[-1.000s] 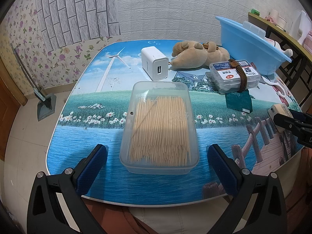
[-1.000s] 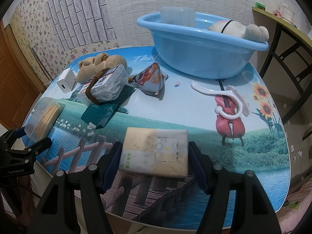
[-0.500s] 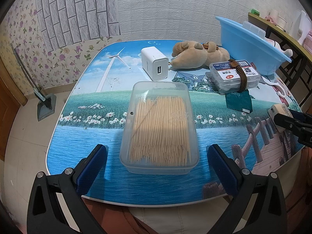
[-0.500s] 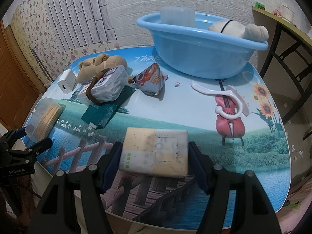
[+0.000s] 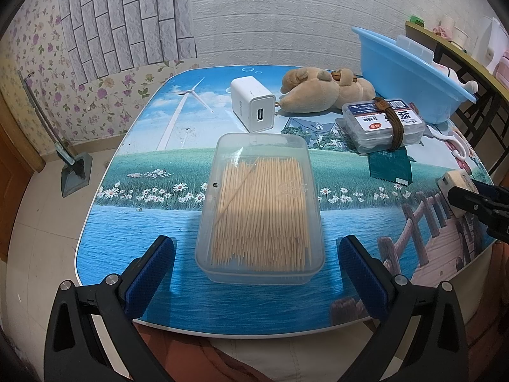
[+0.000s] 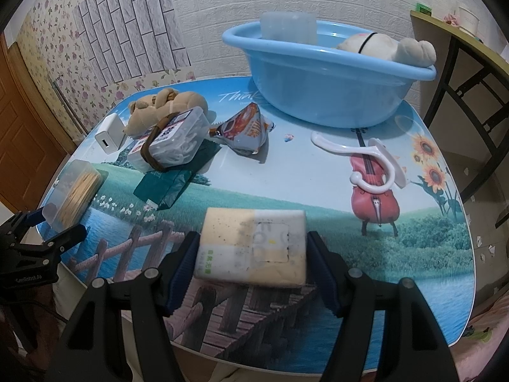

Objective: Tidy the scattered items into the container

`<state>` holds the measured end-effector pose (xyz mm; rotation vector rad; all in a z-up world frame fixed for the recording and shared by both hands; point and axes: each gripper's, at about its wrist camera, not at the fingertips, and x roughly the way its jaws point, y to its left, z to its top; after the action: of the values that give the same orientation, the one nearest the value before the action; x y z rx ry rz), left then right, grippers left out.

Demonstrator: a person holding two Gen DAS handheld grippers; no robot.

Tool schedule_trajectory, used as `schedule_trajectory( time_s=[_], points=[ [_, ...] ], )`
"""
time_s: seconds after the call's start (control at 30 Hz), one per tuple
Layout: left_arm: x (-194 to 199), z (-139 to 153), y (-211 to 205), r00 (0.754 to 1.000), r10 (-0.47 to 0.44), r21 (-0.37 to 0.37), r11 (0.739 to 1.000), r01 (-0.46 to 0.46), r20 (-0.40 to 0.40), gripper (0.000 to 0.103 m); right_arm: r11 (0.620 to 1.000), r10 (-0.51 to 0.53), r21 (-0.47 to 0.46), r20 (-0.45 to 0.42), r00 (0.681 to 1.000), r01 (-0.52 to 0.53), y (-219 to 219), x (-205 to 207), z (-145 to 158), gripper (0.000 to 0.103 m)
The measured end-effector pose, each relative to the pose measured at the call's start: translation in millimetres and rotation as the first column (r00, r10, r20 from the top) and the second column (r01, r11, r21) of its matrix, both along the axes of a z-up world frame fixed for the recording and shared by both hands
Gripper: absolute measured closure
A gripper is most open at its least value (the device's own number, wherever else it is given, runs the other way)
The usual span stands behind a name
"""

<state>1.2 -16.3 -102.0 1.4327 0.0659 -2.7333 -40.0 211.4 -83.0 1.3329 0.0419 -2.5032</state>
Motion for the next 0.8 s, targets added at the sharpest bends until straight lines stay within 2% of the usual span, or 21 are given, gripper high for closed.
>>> schedule_trajectory(
  time_s=[0.33, 0.37, 0.43, 0.47, 0.5, 0.7, 0.8],
  points=[
    [-4, 0, 2, 1.000, -0.018, -0.001, 1.000, 0.018, 0.005, 0.000, 1.000, 0.000, -0.012, -0.002, 1.000, 0.000, -2, -1, -1, 0.036],
    [-4, 0, 3, 1.000, -0.020, 0.000, 1.000, 0.020, 0.005, 0.003, 1.000, 0.000, -0.014, -0.003, 1.000, 0.000, -1, 0, -1, 0.036],
    [-3, 3, 6, 0.999, -0.041, -0.001, 0.999, 0.041, -0.015, 0.017, 1.000, -0.003, -0.014, -0.004, 1.000, 0.003, 1, 0, -1, 0.037],
    [-2, 4, 8, 0.998, -0.050, -0.003, 0.999, 0.050, -0.024, 0.031, 1.000, -0.003, -0.014, -0.005, 1.000, 0.003, 1, 1, -1, 0.038],
    [-1, 6, 10, 0.997, -0.065, -0.007, 0.998, 0.064, -0.036, 0.041, 1.000, -0.001, -0.016, -0.005, 1.000, 0.001, 1, 1, -1, 0.040],
    [0, 9, 17, 0.994, -0.103, -0.006, 0.995, 0.103, -0.044, 0.041, 1.000, 0.000, -0.030, -0.014, 1.000, -0.001, 4, 3, 0, 0.041],
    [4, 19, 19, 0.990, -0.105, -0.030, 0.994, 0.103, -0.089, 0.042, 0.999, 0.005, -0.038, -0.040, 0.999, -0.006, 6, 6, 6, 0.041]
  ],
)
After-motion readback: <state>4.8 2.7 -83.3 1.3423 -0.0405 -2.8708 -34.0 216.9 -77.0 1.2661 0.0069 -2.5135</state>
